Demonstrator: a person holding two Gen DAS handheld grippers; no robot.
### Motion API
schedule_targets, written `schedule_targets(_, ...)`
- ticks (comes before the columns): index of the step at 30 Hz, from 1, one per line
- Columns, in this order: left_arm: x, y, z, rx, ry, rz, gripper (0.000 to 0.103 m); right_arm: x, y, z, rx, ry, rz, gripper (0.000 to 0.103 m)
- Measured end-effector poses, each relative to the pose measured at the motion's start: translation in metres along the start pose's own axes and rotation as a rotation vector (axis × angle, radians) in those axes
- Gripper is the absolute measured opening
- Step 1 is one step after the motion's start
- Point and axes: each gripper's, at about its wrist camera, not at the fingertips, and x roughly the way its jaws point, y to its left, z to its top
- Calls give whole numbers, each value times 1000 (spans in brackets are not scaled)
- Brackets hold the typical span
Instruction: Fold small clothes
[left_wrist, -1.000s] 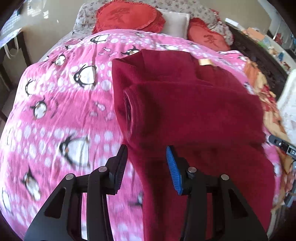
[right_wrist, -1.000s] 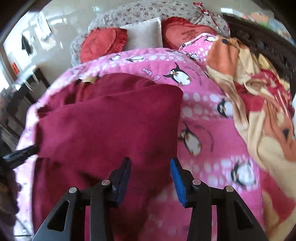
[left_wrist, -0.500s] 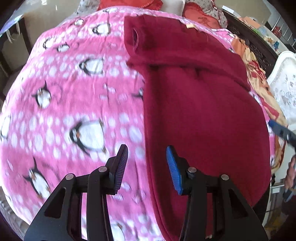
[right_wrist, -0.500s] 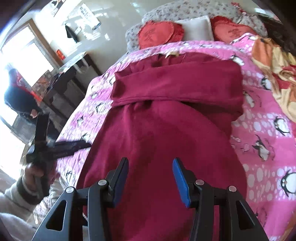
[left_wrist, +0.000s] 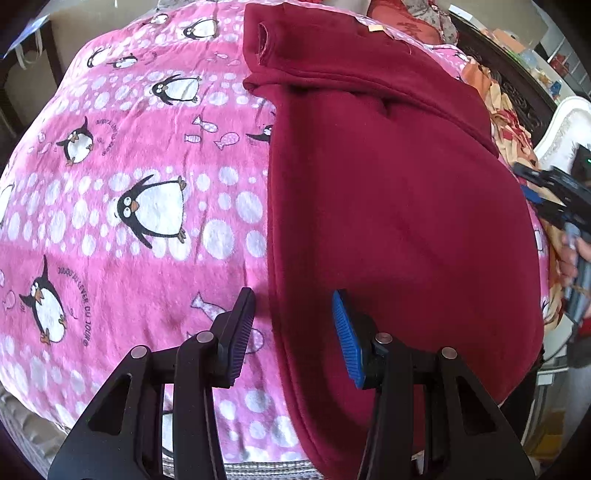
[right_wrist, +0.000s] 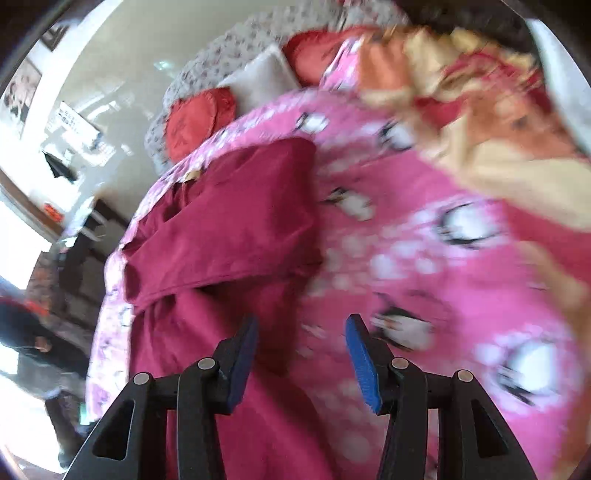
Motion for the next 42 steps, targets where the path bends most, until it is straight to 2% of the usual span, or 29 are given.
schedule_targets(2, 2, -4, 2, -1, 5, 0, 43, 24, 4, 4, -7, 39, 8, 48)
schedule_targets(3, 3, -5, 2, 4, 6, 4, 43, 36, 7, 4, -15, 62, 7, 42)
schedule_targets(4, 3, -6, 2, 12, 7, 7, 43, 44, 12, 4, -37, 77, 5, 24)
schedule_targets(5, 4, -7, 3, 19, 9, 8, 43, 45, 18, 4, -84, 64, -33, 18)
schedule_targets(6, 4, -7, 4, 26, 13, 9, 43, 43, 29, 5, -165, 54, -62, 9)
schedule_targets(8, 4, -9, 5, 30, 16, 6, 43, 38, 45, 8, -294, 38, -136, 9)
schedule_targets(10, 2, -6, 5, 21, 15, 0, 43, 34, 50, 17, -368, 2, -220, 9)
schedule_targets(11, 2, -4, 5, 13, 15, -5, 43, 35, 48, 23, -375, -3, -245, 9)
schedule_targets(14, 1, -1, 2, -2, 21, -16, 43, 52, 34, 27, -278, 49, -200, 9)
schedule_targets(17, -4, -2, -2, 2, 20, -31, 43, 45, 29, 19, -239, 56, -163, 12)
schedule_targets(19, -9, -2, -6, 9, 17, -40, 43, 20, 25, 6, -209, 60, -132, 32)
schedule_targets(21, -14, -1, -13, 13, 15, -51, 43, -11, 23, -16, -214, 61, -77, 41)
schedule_targets(26, -23, 8, -32, -5, 38, -78, 43, -64, 7, -84, -203, 111, -3, 46)
schedule_targets(27, -24, 10, -36, -8, 50, -74, 46, -71, 0, -100, -190, 120, 6, 47)
schedule_targets(28, -23, 10, -39, -14, 60, -78, 50, -76, -6, -115, -172, 127, 18, 47)
schedule_targets(31, -24, 14, -49, -28, 73, -93, 52, -80, -22, -144, -118, 156, 30, 48)
schedule_targets(35, -26, 18, -56, -39, 83, -91, 52, -79, -32, -164, -58, 158, 52, 48)
schedule_targets(38, -27, 20, -60, -51, 90, -103, 59, -78, -36, -163, -10, 140, 79, 50)
schedule_targets(42, -26, 11, -62, -27, 80, -62, 60, -75, -29, -166, -36, 159, 82, 51)
